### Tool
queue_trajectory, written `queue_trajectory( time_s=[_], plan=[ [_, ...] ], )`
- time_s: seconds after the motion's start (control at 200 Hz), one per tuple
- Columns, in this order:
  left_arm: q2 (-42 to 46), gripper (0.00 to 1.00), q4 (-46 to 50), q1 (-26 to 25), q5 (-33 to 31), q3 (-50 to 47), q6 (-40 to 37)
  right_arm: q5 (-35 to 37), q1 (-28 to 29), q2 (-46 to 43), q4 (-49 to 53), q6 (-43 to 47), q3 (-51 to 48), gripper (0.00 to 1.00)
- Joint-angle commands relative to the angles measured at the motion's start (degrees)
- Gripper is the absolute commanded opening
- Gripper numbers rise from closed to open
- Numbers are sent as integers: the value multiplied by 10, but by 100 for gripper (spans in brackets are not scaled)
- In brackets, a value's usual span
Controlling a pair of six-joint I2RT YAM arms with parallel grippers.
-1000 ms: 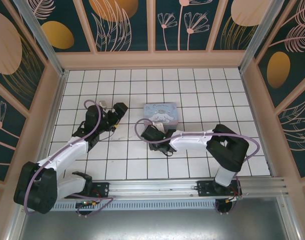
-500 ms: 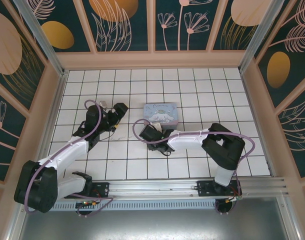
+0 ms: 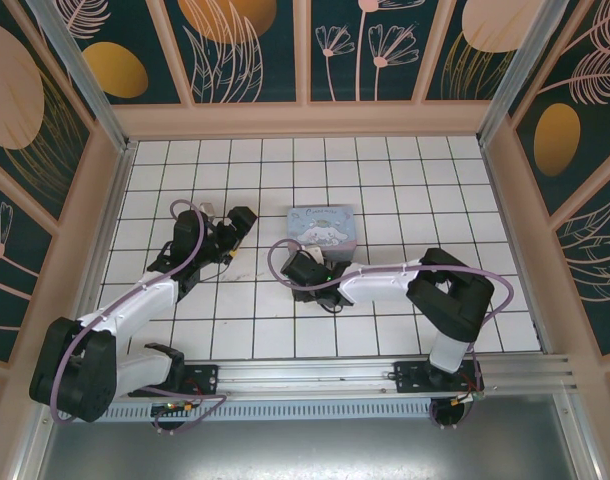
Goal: Unlock the padlock with the key
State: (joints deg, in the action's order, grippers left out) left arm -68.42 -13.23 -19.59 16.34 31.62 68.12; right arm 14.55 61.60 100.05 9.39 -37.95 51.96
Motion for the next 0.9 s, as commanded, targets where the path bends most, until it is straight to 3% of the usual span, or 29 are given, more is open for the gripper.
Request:
queue_trajectory(
  time_s=[0.0,0.4,0.896],
  plan=[
    [-3,99,-13,4,9,11,-4,-67,14,4,-2,2,-13,43],
    [-3,99,-14,4,12,11,-1,-59,12,-9,14,30,20,50],
    [-2,99,-16,4,12,6,-2,-32,11,49,67,50,51,48]
  ],
)
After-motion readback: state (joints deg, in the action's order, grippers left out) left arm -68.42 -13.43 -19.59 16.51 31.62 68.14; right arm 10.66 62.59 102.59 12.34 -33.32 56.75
